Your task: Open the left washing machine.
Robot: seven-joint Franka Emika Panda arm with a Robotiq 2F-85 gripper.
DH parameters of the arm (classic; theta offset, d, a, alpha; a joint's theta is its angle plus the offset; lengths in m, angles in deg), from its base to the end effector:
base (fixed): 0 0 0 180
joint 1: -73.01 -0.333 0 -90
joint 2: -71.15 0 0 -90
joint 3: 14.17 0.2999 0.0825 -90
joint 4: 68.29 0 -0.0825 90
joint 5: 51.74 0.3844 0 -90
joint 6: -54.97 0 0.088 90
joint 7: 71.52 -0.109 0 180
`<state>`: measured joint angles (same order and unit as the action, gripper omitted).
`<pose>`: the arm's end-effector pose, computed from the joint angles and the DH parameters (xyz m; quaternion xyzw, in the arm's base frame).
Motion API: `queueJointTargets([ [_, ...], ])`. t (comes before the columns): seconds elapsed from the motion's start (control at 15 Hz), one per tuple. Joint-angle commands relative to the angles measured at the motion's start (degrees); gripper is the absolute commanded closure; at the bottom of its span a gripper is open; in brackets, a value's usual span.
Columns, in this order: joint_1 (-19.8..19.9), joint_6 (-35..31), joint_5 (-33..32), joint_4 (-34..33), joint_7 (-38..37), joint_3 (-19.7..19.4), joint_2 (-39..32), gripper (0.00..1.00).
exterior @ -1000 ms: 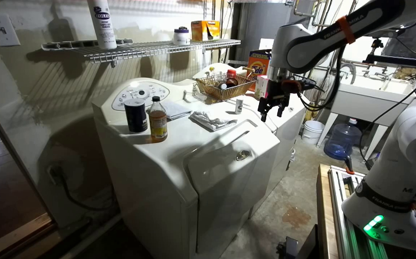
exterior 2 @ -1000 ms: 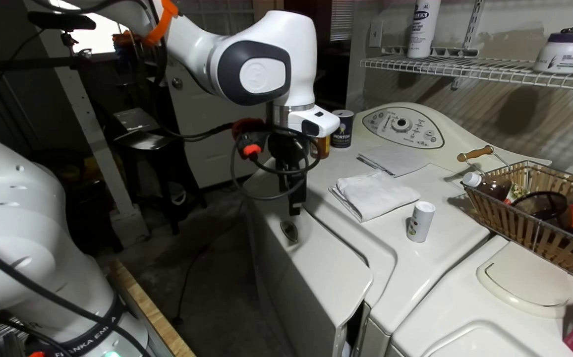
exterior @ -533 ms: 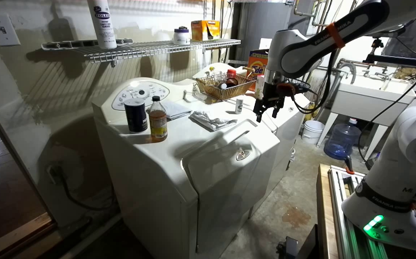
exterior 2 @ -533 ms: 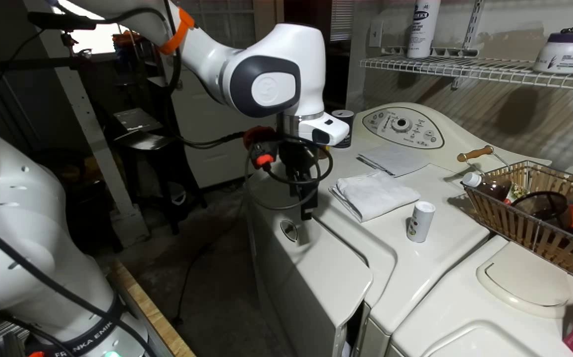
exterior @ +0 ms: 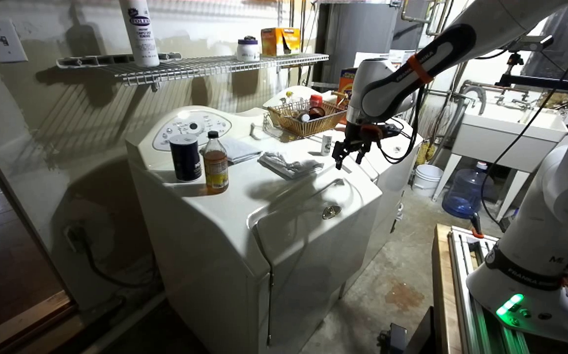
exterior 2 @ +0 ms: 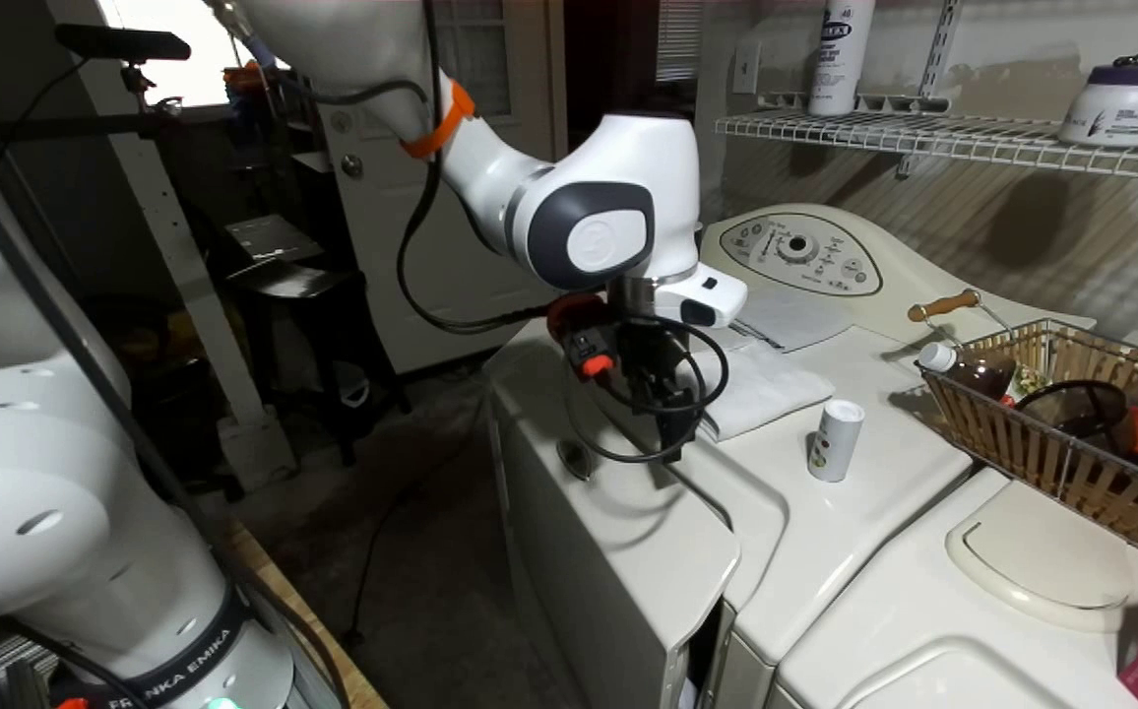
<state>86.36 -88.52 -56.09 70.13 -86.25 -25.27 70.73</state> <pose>0.4520 -0.2051 0.2957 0.9506 -0.3069 0.0384 0.0279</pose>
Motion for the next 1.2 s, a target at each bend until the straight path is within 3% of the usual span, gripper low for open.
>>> queueJointTargets([
  [0.0,0.2,-3.6,3.3,-3.4,5.0,-1.2,-5.7,0.0],
  [0.4,1.0,-6.9,9.0,-5.2,12.5,-1.0,-11.5,0.0],
  [0.67,1.7,-9.3,9.4,-6.0,15.0,-1.0,-13.9,0.0],
  [1.13,2.5,-7.3,9.4,-6.4,17.2,-0.7,-15.2,0.0],
])
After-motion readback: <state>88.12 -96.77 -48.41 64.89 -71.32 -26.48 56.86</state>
